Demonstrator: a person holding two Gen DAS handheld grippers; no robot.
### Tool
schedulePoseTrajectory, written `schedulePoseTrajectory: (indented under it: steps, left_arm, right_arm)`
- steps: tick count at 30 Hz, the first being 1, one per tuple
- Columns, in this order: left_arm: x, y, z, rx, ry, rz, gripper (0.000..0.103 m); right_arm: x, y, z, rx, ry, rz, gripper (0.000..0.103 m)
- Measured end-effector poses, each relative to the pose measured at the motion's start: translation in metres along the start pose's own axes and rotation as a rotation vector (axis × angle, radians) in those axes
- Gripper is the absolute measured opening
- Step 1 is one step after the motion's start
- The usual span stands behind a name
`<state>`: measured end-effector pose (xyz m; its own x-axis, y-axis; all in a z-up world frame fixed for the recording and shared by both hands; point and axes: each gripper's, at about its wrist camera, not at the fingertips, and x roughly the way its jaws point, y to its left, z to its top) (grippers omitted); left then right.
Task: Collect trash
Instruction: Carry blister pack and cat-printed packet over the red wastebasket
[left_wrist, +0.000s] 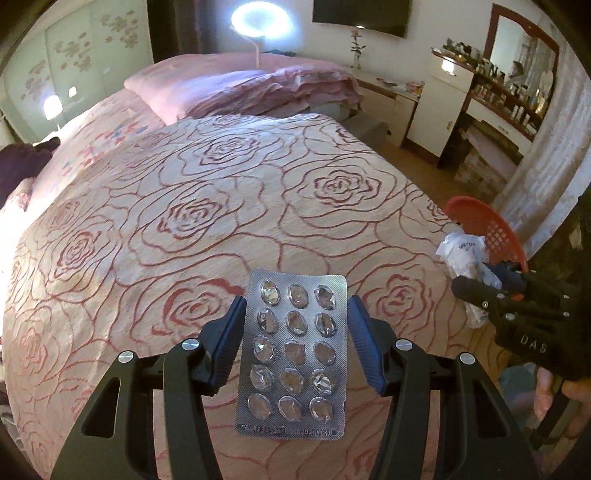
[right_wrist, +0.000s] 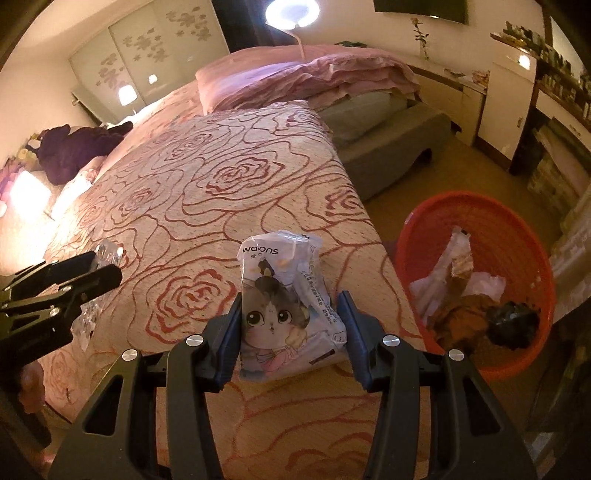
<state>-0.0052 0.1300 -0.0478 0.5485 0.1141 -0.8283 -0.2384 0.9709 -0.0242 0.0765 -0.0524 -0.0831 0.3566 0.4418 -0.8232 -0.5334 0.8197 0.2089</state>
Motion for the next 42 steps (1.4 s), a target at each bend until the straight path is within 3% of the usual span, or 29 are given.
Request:
schedulePoseTrajectory:
  steps: [18,42]
  left_arm:
    - [0.013,-0.049,0.021,0.101,-0.001,-0.050,0.054]
    - [0.023,-0.117,0.050,0.232,-0.022,-0.124,0.054]
  right_arm:
    - [-0.017,-0.038,-0.001,0.090,-0.031,-0.025,0.048]
    - [-0.047,-0.100,0.002,0.216,-0.104,-0.119,0.048]
